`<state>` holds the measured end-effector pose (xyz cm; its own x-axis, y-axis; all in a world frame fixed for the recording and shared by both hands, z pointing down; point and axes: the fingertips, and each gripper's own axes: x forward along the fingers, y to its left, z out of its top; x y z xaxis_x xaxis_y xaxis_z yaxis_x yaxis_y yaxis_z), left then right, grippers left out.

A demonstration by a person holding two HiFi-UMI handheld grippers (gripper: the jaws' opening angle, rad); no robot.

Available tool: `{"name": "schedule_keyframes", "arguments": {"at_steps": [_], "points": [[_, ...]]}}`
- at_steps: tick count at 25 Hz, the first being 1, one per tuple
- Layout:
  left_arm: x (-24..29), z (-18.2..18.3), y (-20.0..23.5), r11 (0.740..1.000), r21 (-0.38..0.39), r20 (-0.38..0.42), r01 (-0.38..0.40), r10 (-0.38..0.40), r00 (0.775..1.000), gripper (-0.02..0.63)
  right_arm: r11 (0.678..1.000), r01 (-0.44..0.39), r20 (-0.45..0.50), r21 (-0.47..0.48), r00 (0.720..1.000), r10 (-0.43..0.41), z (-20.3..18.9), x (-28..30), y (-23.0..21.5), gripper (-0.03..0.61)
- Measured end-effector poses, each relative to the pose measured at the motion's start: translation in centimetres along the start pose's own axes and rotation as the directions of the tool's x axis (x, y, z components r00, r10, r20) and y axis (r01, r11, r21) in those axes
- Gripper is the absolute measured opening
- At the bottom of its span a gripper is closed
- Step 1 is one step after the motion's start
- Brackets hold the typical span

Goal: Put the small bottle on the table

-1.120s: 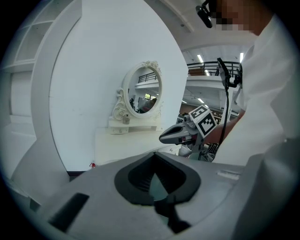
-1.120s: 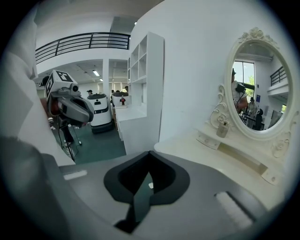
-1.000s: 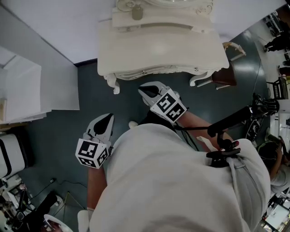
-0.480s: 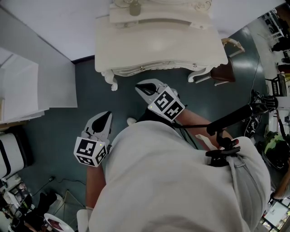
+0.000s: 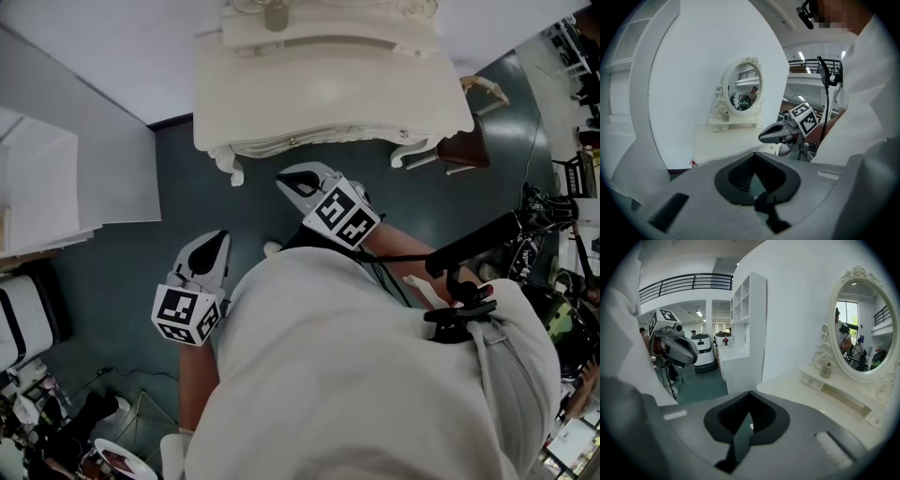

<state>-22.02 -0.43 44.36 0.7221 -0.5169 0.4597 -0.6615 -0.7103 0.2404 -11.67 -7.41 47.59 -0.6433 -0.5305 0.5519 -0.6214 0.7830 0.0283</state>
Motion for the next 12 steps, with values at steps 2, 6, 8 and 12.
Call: {"name": "schedule_keyframes", "arguments": {"at_steps": [2, 6, 8, 12], "points": [[0.7, 0.4, 0.2, 1.000, 0.001, -0.005, -0.002, 0.002, 1.000, 0.003, 1.000, -0.004, 0.002, 0.004, 1.000, 0.004, 0.0, 0.1, -0.8, 0.000], [2.1, 1.4, 0.4, 1.000, 0.003, -0.016, -0.006, 0.006, 1.000, 0.003, 1.000, -0.013, 0.011, 0.006, 1.000, 0.012, 0.2, 0.2, -2.4, 0.000], [3.2, 2.0, 0.3, 1.000, 0.008, -0.019, -0.001, 0.002, 1.000, 0.003, 1.000, -0.009, 0.014, 0.004, 1.000, 0.009, 0.1, 0.1, -3.6, 0.000], [5.7, 3.6, 0.5, 1.000, 0.020, -0.022, 0.004, -0.003, 1.000, 0.003, 1.000, 0.002, 0.015, 0.013, 1.000, -0.003, -0.4, -0.2, -6.5, 0.000]]}}
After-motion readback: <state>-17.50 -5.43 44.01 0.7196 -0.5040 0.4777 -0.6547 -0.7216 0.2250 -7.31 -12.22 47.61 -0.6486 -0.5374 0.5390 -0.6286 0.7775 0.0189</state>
